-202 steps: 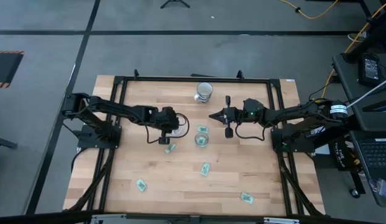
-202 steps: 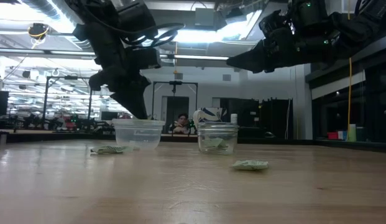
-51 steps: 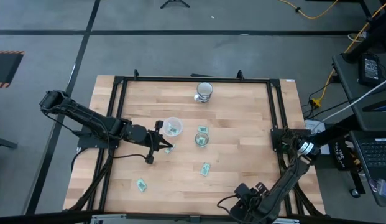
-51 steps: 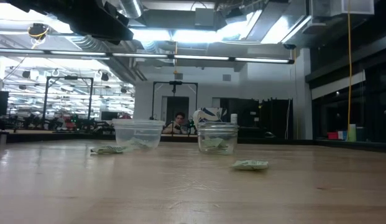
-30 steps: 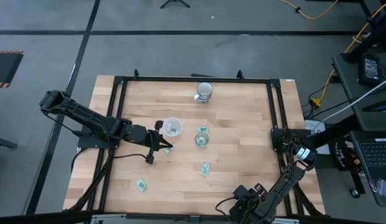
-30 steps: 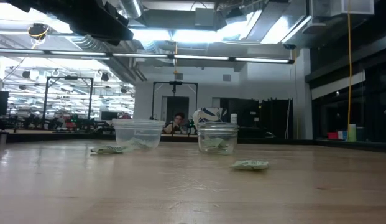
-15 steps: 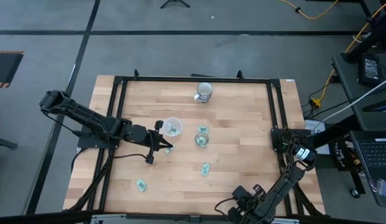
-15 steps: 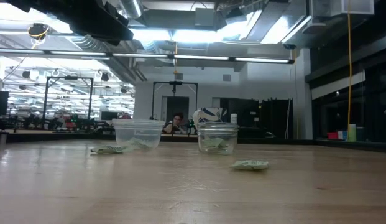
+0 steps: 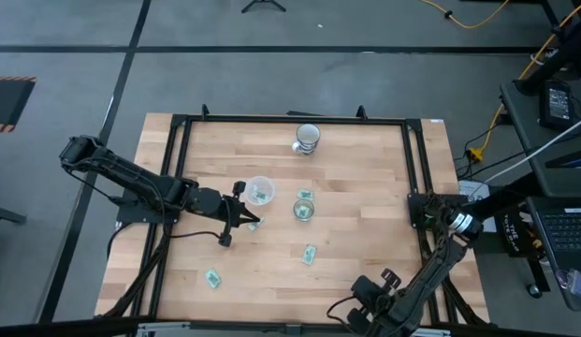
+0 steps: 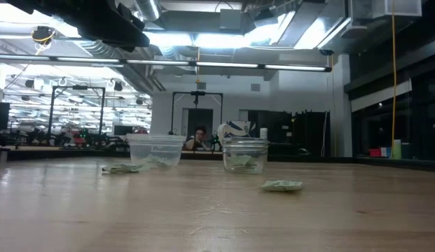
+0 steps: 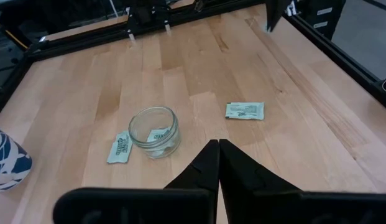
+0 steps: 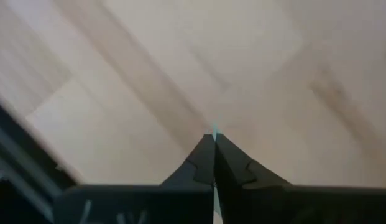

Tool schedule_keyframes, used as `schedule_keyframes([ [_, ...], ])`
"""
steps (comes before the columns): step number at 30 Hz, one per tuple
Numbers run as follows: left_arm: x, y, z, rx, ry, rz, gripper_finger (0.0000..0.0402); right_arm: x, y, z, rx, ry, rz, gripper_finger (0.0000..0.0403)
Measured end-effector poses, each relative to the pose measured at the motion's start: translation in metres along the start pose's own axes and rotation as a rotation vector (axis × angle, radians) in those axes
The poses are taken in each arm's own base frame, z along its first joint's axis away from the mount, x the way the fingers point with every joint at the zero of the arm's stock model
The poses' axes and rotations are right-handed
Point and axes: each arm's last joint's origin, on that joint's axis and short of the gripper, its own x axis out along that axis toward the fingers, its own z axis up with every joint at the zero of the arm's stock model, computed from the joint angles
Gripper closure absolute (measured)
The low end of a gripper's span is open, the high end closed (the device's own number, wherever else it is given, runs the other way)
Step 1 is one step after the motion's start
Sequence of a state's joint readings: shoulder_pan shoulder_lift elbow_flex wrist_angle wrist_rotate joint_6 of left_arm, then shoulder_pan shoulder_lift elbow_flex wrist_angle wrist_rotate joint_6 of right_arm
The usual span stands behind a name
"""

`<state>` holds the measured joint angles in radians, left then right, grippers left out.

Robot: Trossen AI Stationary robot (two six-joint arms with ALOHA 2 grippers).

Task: Pick and place Stevia / Truvia into bins
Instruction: Put the stevia packet into the transparent container

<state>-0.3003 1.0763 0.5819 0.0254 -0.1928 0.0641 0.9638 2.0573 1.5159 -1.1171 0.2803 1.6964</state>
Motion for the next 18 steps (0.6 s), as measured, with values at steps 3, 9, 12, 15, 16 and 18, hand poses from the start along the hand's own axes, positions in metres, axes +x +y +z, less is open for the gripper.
schedule_keyframes([
  [3, 0.000, 0.000, 0.000, 0.001, 0.001, 0.000, 0.0396, -0.010, -0.005, 0.005, -0.036, -0.065, 0.015, 0.0402],
  [9, 0.000, 0.000, -0.001, 0.002, 0.009, 0.001, 0.0396, -0.023, -0.012, 0.020, -0.146, -0.141, 0.049, 0.0402],
  [12, 0.000, 0.000, -0.002, 0.003, 0.016, 0.000, 0.0396, -0.024, -0.020, 0.030, -0.179, -0.149, 0.068, 0.0403],
  [15, 0.000, 0.000, -0.003, 0.007, 0.033, -0.001, 0.0396, -0.017, -0.031, 0.039, -0.212, -0.159, 0.112, 0.0403],
  [16, 0.000, 0.000, -0.004, 0.007, 0.036, -0.001, 0.0396, -0.016, -0.036, 0.042, -0.221, -0.164, 0.136, 0.0403],
  [18, 0.000, 0.000, -0.004, 0.008, 0.036, -0.001, 0.0396, -0.012, -0.047, 0.049, -0.236, -0.186, 0.176, 0.0403],
])
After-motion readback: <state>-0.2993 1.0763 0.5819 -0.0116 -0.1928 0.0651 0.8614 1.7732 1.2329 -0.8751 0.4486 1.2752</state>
